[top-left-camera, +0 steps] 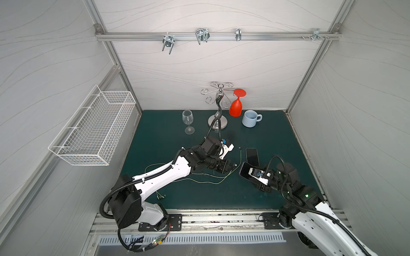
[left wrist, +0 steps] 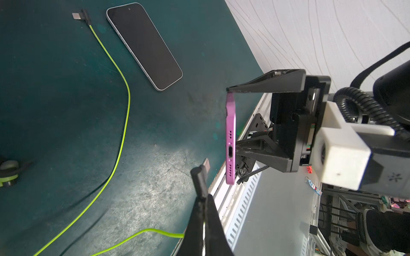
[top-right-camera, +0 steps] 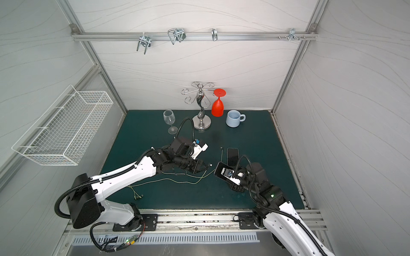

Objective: Plug wired earphones into phones
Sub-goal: Insert the wired earphone into the phone.

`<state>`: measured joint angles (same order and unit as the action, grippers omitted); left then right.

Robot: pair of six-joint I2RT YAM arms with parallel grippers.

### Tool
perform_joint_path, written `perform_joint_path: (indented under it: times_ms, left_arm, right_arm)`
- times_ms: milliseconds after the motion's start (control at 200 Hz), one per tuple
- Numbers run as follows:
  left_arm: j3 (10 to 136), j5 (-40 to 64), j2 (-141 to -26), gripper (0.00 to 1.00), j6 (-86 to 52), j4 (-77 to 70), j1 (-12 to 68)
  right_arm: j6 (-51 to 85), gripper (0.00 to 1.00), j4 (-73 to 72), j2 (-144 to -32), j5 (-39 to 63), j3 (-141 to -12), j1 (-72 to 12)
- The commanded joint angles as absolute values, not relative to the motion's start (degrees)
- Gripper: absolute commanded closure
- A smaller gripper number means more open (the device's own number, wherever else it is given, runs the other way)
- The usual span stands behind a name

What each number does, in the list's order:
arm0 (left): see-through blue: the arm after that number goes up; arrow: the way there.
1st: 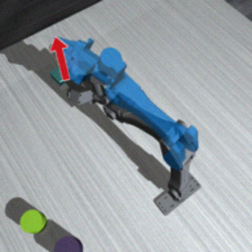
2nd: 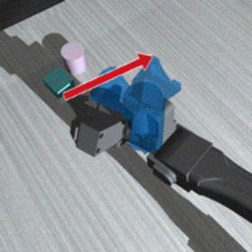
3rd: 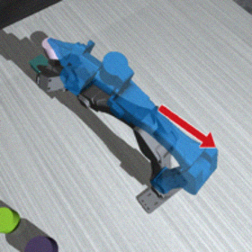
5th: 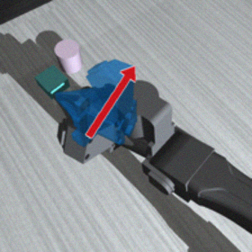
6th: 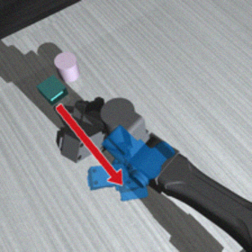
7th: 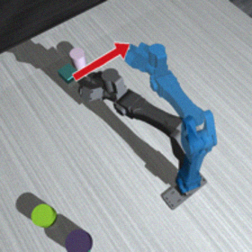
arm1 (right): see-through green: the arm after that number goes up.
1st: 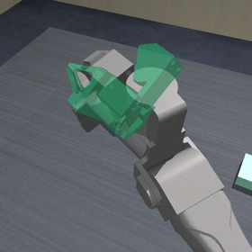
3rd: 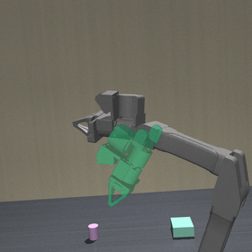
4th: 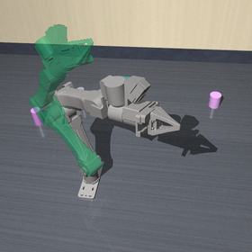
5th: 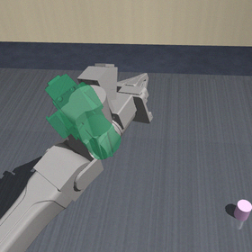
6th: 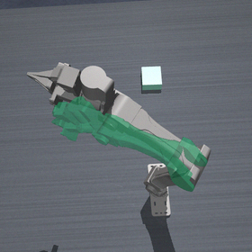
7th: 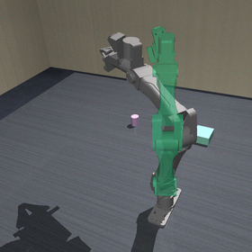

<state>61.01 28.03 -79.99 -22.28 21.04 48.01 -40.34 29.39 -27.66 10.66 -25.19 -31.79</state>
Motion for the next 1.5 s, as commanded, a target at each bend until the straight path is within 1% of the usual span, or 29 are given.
perform_joint_path:
  times_ms: [0,260,1185,1496]
  left_arm:
    - [64.2,27.3,-80.4,1.00,-22.4,18.9,48.6]
    - [65.5,25.7,-81.4,1.00,-22.3,19.7,50.2]
    - [69.8,23.1,-86.0,1.00,-19.5,25.0,53.9]
    - [70.3,22.8,-86.6,1.00,-18.4,25.9,54.0]
  right_arm:
    - [-41.8,0.34,28.0,-26.9,12.4,-25.0,-32.0]
    - [-41.8,0.34,26.6,-27.3,10.3,-24.7,-32.1]
    - [-41.1,0.35,25.7,-25.8,9.8,-24.5,-32.6]
    - [-41.9,0.35,26.1,-26.2,10.0,-24.4,-32.6]
